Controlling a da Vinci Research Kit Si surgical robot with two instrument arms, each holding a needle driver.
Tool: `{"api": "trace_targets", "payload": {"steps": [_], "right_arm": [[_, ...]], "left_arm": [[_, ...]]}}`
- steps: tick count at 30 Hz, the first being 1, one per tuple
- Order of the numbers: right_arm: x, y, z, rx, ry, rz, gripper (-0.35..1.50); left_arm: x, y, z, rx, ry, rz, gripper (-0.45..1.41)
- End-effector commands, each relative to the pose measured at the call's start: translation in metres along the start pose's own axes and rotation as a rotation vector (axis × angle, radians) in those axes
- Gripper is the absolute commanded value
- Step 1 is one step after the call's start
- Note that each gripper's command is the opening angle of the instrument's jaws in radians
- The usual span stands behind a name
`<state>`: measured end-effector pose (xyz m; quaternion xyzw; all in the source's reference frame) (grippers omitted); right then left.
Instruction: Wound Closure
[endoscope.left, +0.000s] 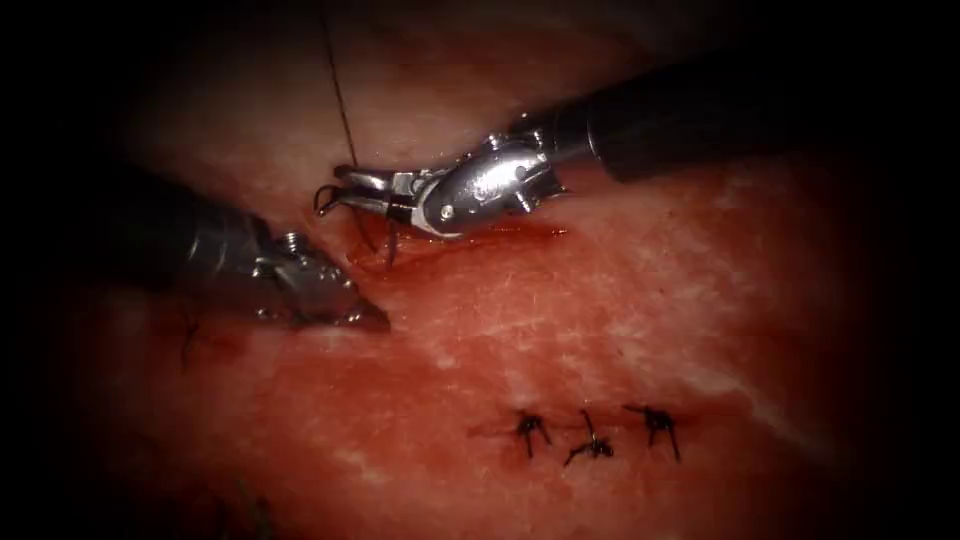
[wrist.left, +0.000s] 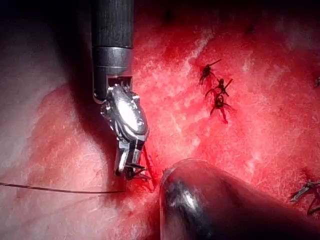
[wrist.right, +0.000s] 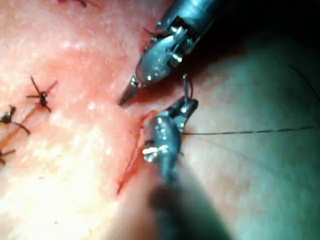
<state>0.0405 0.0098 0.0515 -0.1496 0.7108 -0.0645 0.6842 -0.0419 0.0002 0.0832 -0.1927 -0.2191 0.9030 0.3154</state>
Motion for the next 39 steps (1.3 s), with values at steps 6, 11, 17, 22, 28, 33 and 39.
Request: {"api": "trace_targets", "payload": {"steps": [6,11,17,22,28,33,39], "right_arm": [[-0.0003,-0.0004,0.0011,-0.02,0.015,-0.002,-0.35],[-0.0003,-0.0004,0.0012,-0.023,0.033,-0.003,-0.35],[0.0,-0.0009,0.0012,-0.02,0.041,-0.004,-0.35],[0.0009,-0.002,0.0008,0.03,0.065,0.02,-0.35],[0.0008,-0.0031,0.0008,0.064,0.088,0.014,-0.35],[0.0005,-0.0045,0.0007,0.092,0.098,0.005,-0.35],[0.001,-0.0052,0.0008,0.117,0.125,0.034,-0.35]], "left_arm": [[-0.0022,0.0,0.0026,-0.014,0.001,0.014,-0.45],[-0.0039,-0.0002,0.0026,-0.023,0.0,0.009,-0.45],[-0.005,-0.0005,0.002,-0.029,-0.002,0.008,-0.45],[-0.0048,-0.0005,0.0018,-0.036,-0.003,0.01,-0.45],[-0.0046,-0.0005,0.0013,-0.037,-0.004,0.012,-0.45],[-0.0047,-0.0006,0.0011,-0.039,-0.004,0.008,-0.45],[-0.0047,-0.0007,0.0011,-0.036,-0.004,0.009,-0.45]]}}
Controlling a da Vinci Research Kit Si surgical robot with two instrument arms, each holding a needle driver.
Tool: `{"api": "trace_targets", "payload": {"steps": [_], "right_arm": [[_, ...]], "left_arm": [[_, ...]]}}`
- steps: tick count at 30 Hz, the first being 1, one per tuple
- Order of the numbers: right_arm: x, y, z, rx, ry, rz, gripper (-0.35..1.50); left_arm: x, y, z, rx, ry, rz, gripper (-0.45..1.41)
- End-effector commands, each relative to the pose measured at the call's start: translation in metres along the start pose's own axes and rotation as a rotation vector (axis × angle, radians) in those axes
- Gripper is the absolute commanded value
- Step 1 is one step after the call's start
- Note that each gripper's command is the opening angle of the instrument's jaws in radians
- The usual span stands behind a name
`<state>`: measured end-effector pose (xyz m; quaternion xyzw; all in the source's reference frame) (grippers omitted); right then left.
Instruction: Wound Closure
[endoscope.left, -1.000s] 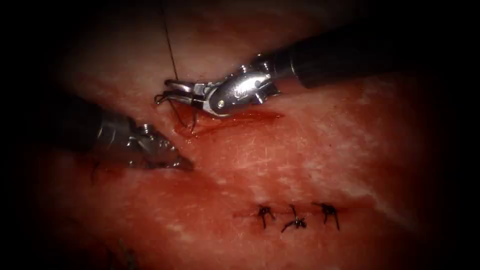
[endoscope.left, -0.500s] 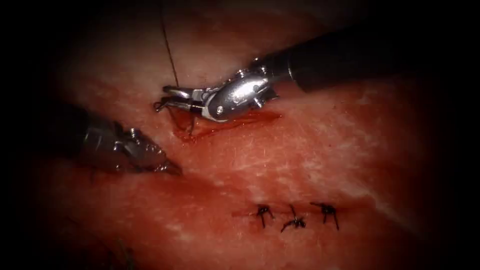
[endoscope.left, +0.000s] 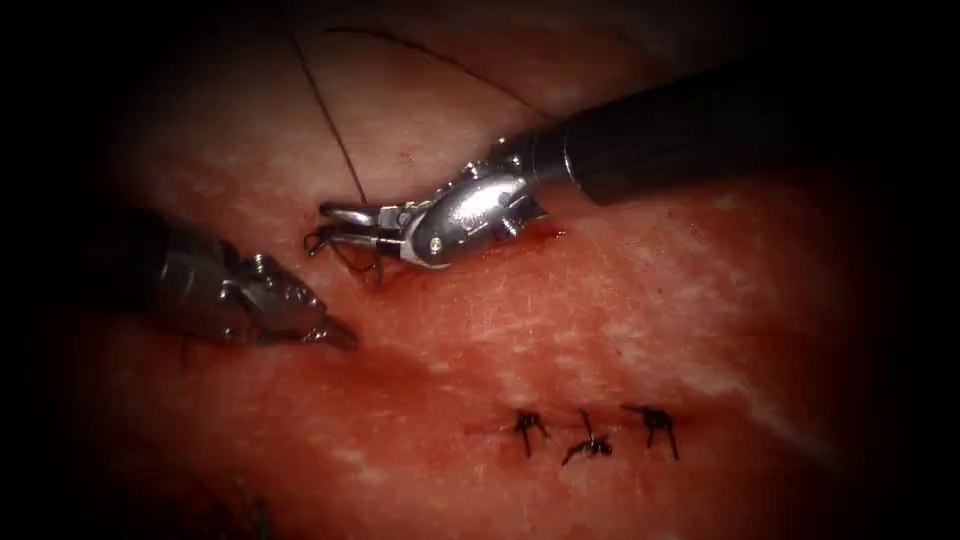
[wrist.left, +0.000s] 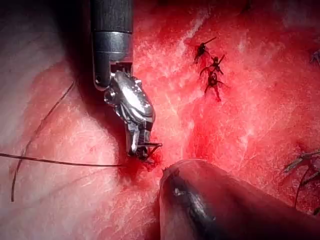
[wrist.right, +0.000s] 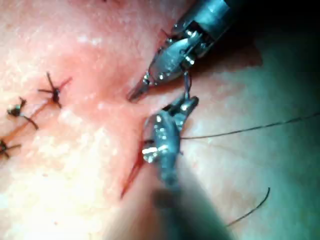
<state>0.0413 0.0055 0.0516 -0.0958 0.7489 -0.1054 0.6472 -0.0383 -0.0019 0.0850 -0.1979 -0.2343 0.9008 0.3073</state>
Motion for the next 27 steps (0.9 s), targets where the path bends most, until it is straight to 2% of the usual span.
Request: {"api": "trace_targets", "payload": {"steps": [1,12,23,27], "right_arm": [[-0.0002,-0.0009,0.0005,0.006,0.011,0.02,-0.35],[-0.0005,-0.0007,-0.0007,0.062,0.027,0.025,-0.35],[-0.003,0.0017,-0.0013,0.045,-0.012,-0.16,-0.35],[-0.0037,0.0025,-0.0013,0.041,-0.014,-0.184,-0.35]], "left_arm": [[-0.0003,0.0005,0.0009,-0.002,-0.001,-0.001,-0.45],[-0.0003,0.0005,0.0009,-0.002,-0.001,0.0,-0.45],[-0.0001,0.0006,0.001,-0.003,-0.002,0.002,-0.45],[-0.0001,0.0006,0.001,-0.004,-0.002,0.003,-0.45]]}}
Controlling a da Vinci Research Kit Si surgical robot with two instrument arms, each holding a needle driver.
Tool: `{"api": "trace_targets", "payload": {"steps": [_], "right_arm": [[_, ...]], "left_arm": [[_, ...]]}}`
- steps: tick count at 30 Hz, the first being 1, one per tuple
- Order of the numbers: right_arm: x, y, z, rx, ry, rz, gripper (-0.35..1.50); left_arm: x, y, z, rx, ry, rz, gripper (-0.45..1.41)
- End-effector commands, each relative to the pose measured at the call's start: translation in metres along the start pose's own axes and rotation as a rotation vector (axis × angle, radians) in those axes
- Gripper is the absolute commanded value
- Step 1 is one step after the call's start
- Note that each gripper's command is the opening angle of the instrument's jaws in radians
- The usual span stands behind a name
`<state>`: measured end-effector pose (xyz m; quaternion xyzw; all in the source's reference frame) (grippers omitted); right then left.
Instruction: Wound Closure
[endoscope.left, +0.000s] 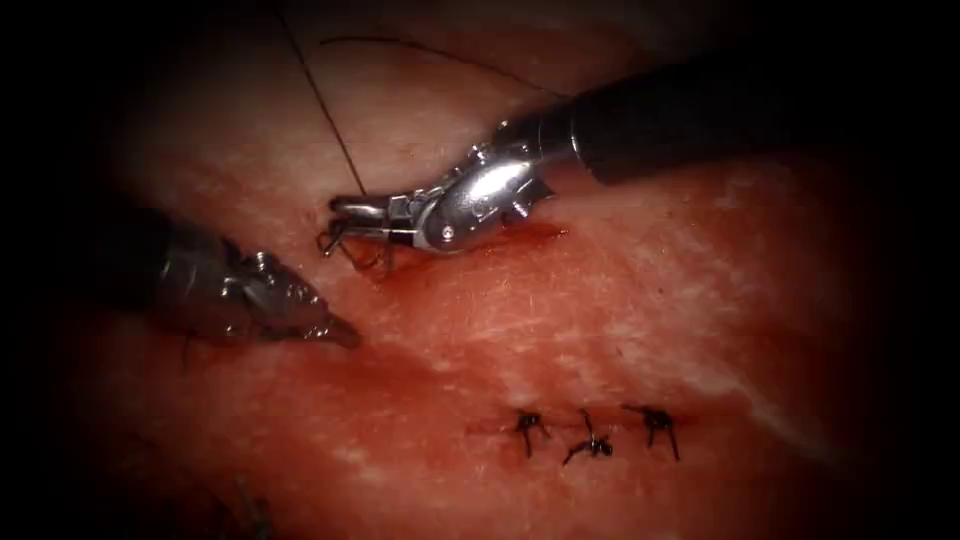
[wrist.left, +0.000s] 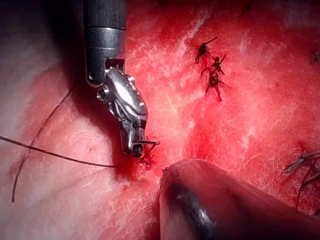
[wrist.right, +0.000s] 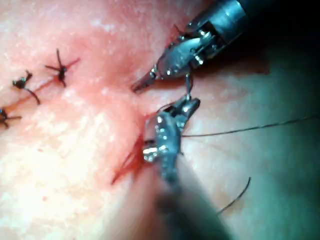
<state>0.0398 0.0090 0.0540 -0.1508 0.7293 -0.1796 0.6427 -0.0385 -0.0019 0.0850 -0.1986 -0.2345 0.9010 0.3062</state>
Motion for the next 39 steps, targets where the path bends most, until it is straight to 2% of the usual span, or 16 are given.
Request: {"api": "trace_targets", "payload": {"steps": [1,10,12,13,14,15,16,17,19,21,26,30,31,35,37,39], "right_arm": [[-0.0008,-0.0001,0.0007,-0.003,0.001,-0.006,-0.35],[-0.0014,-0.0013,0.0008,-0.003,0.005,-0.017,-0.35],[-0.0015,-0.0009,0.0006,-0.008,-0.007,0.08,-0.35],[-0.0015,-0.0005,0.0004,-0.028,-0.035,0.266,-0.35],[-0.0015,-0.0002,0.0003,-0.041,-0.05,0.333,-0.2],[-0.0015,0.0,0.0002,-0.063,-0.072,0.382,0.14],[-0.0014,0.0004,0.0001,-0.105,-0.111,0.456,0.61],[-0.0013,0.0008,0.0,-0.142,-0.142,0.499,0.91],[-0.001,0.0015,-0.0003,-0.213,-0.2,0.556,1.23],[-0.0006,0.0022,-0.0006,-0.252,-0.249,0.581,1.35],[0.0006,0.0029,-0.0009,-0.272,-0.41,0.611,1.38],[0.0015,0.0023,-0.0003,-0.181,-0.432,0.629,1.31],[0.0017,0.0022,-0.0001,-0.164,-0.421,0.631,1.26],[0.0023,0.0015,0.001,-0.081,-0.384,0.607,0.76],[0.0024,0.0012,0.0015,-0.05,-0.387,0.59,0.66],[0.0024,0.0008,0.0018,-0.022,-0.371,0.57,0.47]], "left_arm": [[-0.0003,0.0005,0.0009,-0.003,-0.002,0.001,-0.45],[-0.0006,0.0005,0.0007,-0.001,-0.002,0.003,-0.45],[-0.0006,0.0005,0.0007,-0.002,-0.002,0.004,-0.45],[-0.0006,0.0005,0.0007,-0.002,-0.002,0.003,-0.45],[-0.0006,0.0005,0.0007,-0.002,-0.002,0.004,-0.45],[-0.0006,0.0006,0.0007,-0.002,-0.002,0.003,-0.45],[-0.0006,0.0006,0.0007,-0.002,-0.002,0.004,-0.45],[-0.0006,0.0006,0.0007,-0.002,-0.002,0.004,-0.45],[-0.0006,0.0006,0.0007,-0.002,-0.002,0.004,-0.45],[-0.0005,0.0006,0.0008,-0.002,-0.002,0.003,-0.45],[-0.0005,0.0007,0.0008,-0.001,-0.002,0.003,-0.45],[-0.0005,0.0007,0.0008,-0.001,-0.002,0.003,-0.45],[-0.0005,0.0007,0.0008,-0.001,-0.002,0.003,-0.45],[-0.0005,0.0007,0.0008,-0.002,-0.002,0.004,-0.45],[-0.0005,0.0007,0.0008,-0.002,-0.002,0.004,-0.45],[-0.0005,0.0008,0.0008,-0.002,-0.002,0.004,-0.45]]}}
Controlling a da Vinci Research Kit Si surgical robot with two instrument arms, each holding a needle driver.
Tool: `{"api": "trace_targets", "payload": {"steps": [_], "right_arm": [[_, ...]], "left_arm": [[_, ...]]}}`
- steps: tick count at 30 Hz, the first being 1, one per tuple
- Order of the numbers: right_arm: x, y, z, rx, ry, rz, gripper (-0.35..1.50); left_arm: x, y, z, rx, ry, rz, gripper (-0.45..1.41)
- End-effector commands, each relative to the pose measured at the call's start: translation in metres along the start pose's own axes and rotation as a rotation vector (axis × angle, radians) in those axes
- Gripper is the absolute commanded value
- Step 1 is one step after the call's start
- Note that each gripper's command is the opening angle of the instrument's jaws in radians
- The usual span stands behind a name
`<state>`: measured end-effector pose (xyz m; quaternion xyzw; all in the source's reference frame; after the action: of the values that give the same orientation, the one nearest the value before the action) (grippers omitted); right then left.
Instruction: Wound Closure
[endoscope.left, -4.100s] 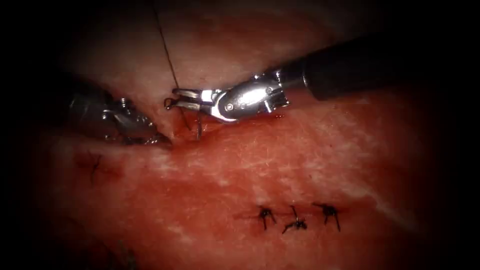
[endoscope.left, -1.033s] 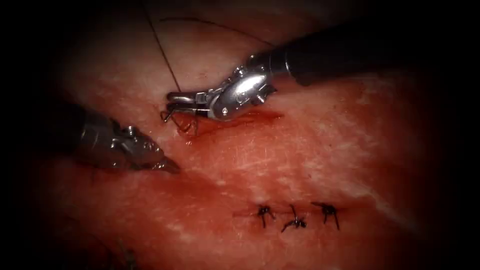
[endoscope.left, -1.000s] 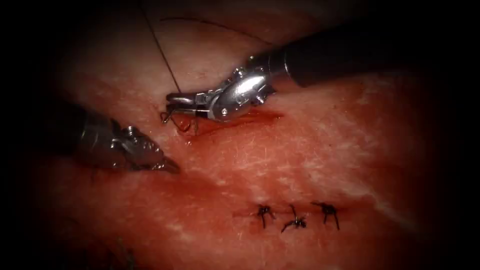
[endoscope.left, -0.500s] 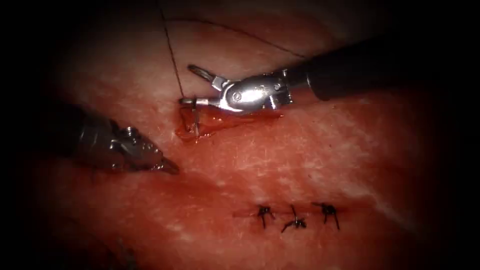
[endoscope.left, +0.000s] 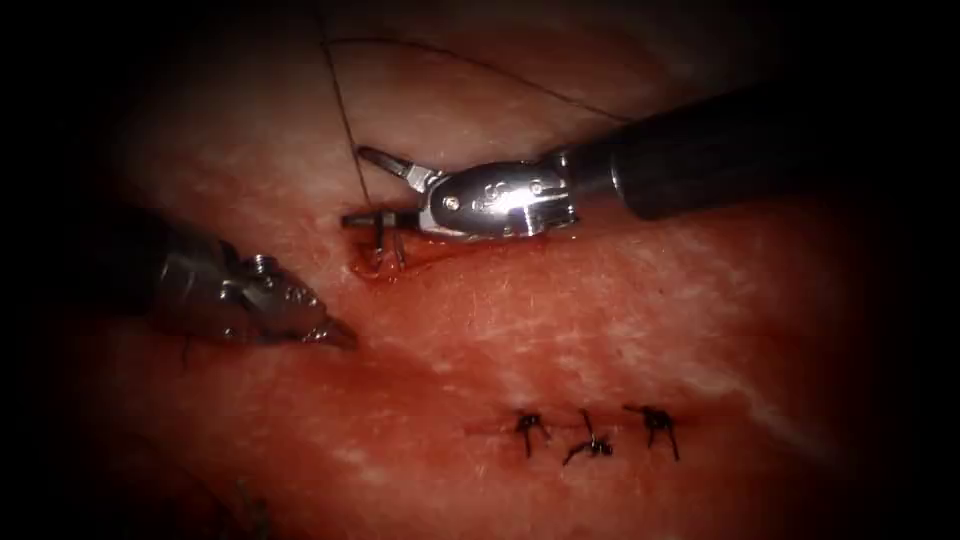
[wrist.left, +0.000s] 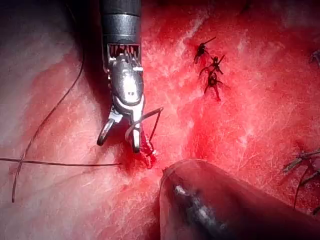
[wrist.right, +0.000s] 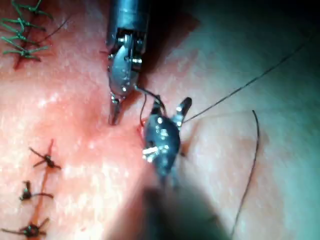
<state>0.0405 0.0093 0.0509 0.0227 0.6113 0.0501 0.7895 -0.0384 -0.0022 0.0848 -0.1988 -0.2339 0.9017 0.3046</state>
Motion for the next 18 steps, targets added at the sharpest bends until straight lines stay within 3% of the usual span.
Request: {"api": "trace_targets", "payload": {"steps": [1,3,5,10,13,14,15,18], "right_arm": [[-0.0004,-0.0008,0.0009,0.014,0.012,-0.017,0.37],[-0.0006,-0.0008,0.0008,0.032,0.019,-0.046,0.19],[-0.0008,-0.0007,0.0007,0.045,0.02,-0.055,0.12],[-0.001,-0.0003,-0.0001,0.044,0.017,-0.072,0.12],[-0.0009,-0.0002,-0.0005,0.046,0.015,-0.077,0.27],[-0.0008,-0.0001,-0.0006,0.044,0.014,-0.076,0.39],[-0.0007,-0.0001,-0.0007,0.039,0.011,-0.074,0.62],[-0.0001,0.0,-0.0009,0.041,0.013,-0.069,0.94]], "left_arm": [[-0.0003,0.0005,0.0009,-0.003,-0.002,0.001,-0.45],[-0.0003,0.0005,0.0009,-0.003,-0.002,0.001,-0.45],[-0.0003,0.0005,0.0009,-0.003,-0.002,0.001,-0.45],[-0.0003,0.0005,0.0009,-0.003,-0.002,0.001,-0.45],[-0.0003,0.0005,0.0009,-0.003,-0.002,0.001,-0.45],[-0.0003,0.0005,0.0009,-0.003,-0.002,0.001,-0.45],[-0.0003,0.0005,0.0009,-0.003,-0.002,0.001,-0.45],[-0.0002,0.0004,0.001,-0.003,-0.002,0.001,-0.45]]}}
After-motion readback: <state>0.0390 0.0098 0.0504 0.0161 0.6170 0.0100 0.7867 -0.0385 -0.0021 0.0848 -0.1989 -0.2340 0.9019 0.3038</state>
